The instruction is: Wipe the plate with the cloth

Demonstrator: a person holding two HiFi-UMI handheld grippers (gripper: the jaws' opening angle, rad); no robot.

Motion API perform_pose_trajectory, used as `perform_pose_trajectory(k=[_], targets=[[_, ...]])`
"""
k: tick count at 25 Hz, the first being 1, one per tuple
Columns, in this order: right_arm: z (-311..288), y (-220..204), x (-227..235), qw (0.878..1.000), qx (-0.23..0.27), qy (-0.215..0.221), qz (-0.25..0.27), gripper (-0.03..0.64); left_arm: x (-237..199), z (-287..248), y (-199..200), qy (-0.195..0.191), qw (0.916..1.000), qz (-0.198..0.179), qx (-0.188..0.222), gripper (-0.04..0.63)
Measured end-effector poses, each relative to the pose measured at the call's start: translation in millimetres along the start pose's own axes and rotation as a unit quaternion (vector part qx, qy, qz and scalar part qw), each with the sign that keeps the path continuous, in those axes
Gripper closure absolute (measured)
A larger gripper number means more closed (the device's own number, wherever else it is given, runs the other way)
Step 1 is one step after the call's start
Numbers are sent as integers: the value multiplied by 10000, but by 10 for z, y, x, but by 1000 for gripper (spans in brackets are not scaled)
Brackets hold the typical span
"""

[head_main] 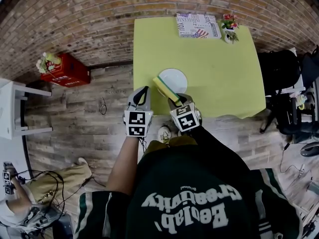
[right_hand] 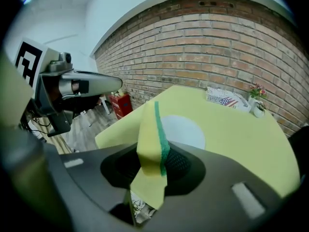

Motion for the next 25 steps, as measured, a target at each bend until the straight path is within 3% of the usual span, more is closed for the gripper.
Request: perform_pose_trajectory(k=[6, 25], targets=[[23, 11, 79, 9996, -164, -158, 136, 488, 83, -48, -3, -61, 10000, -21, -1, 592], [531, -274, 708, 9903, -393, -1286, -351, 488, 345, -241, 84, -400, 9990, -188, -49, 592]])
Point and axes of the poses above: the fingertips, and each gripper's own axes: z backward along the fingers, x to its right, y out of its top, the point moved 10 cm from there along z, backward along the fingers, and after that the axes turned 6 degrees about y, right-handed, at the moved point
